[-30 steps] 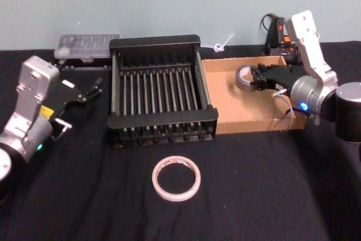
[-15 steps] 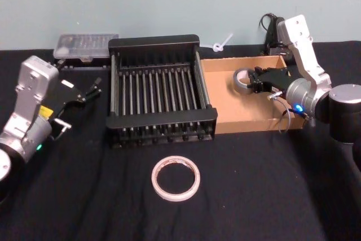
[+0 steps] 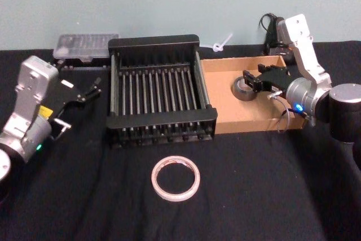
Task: Pick up the white tape and place it into the black box , Pick up the silver tape and place it into the brown box.
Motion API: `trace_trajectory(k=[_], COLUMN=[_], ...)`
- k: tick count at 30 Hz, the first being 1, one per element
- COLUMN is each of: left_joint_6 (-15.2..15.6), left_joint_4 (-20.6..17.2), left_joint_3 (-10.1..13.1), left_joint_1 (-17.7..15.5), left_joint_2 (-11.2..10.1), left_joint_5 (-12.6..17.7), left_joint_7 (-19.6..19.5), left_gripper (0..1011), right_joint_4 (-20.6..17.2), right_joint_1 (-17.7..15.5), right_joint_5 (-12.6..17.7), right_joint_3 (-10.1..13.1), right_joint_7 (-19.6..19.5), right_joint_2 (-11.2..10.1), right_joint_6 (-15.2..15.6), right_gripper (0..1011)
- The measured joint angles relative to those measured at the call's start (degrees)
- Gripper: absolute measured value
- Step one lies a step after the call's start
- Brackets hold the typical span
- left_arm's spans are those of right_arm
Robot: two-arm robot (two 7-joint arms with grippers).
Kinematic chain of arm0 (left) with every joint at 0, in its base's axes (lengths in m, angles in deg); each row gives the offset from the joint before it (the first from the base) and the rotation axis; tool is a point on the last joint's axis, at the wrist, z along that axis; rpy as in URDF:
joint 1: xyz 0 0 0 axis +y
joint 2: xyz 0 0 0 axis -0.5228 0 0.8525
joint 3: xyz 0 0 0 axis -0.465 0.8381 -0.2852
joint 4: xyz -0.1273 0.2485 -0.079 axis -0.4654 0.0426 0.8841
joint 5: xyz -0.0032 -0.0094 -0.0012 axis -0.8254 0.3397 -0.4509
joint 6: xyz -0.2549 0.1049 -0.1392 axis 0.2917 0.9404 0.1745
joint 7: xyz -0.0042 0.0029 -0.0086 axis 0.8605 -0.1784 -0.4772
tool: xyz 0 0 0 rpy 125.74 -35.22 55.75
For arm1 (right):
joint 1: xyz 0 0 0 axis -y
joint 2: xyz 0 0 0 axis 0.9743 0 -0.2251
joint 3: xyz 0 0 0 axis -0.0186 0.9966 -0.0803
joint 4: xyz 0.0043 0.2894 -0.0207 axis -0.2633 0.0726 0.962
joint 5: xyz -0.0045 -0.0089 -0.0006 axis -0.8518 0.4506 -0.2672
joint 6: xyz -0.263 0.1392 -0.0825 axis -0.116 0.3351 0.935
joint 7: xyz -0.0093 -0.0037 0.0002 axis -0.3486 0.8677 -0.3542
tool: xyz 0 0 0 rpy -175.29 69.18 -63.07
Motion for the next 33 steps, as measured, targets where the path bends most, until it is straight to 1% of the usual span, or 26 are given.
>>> trace_trajectory(k=[2,4,6,7,8,10,12,13,14,15,16,19,29,33], left_joint_6=[0.0,0.0,0.0,0.0,0.0,0.0,0.0,0.0,0.0,0.0,0.0,0.0,0.0,0.0], left_joint_4=[0.0,0.0,0.0,0.0,0.0,0.0,0.0,0.0,0.0,0.0,0.0,0.0,0.0,0.0], left_joint_3=[0.0,0.0,0.0,0.0,0.0,0.0,0.0,0.0,0.0,0.0,0.0,0.0,0.0,0.0], left_joint_1=[0.0,0.0,0.0,0.0,0.0,0.0,0.0,0.0,0.0,0.0,0.0,0.0,0.0,0.0], left_joint_2=[0.0,0.0,0.0,0.0,0.0,0.0,0.0,0.0,0.0,0.0,0.0,0.0,0.0,0.0], left_joint_5=[0.0,0.0,0.0,0.0,0.0,0.0,0.0,0.0,0.0,0.0,0.0,0.0,0.0,0.0], left_joint_7=[0.0,0.0,0.0,0.0,0.0,0.0,0.0,0.0,0.0,0.0,0.0,0.0,0.0,0.0], left_gripper=[1001,1001,1001,1001,1001,1001,1001,1001,1001,1001,1001,1001,1001,1001], right_joint_4=[0.0,0.0,0.0,0.0,0.0,-0.1,-0.1,-0.1,-0.1,-0.1,-0.1,-0.1,-0.2,-1.8], right_joint_1=[0.0,0.0,0.0,0.0,0.0,0.0,0.0,0.0,0.0,0.0,0.0,0.0,-0.1,-1.0], right_joint_5=[0.0,0.0,0.0,0.1,0.1,0.1,0.1,0.1,0.1,0.1,0.1,0.1,0.1,0.0], right_joint_3=[0.0,0.0,0.0,0.0,0.0,0.0,0.0,0.0,0.0,0.0,0.0,0.0,0.1,0.7], right_joint_7=[0.0,0.0,0.0,0.0,0.0,0.0,0.0,0.0,0.0,0.0,0.0,0.0,0.1,0.7], right_joint_2=[0.0,0.0,0.0,0.0,0.0,0.0,0.0,0.0,0.0,0.0,0.0,0.0,0.0,-0.4], right_joint_6=[0.0,0.0,0.0,0.0,0.0,0.1,0.1,0.1,0.1,0.1,0.1,0.1,0.0,-0.6], right_gripper=[544,578,664,689,747,786,852,852,891,900,956,1002,1002,1002])
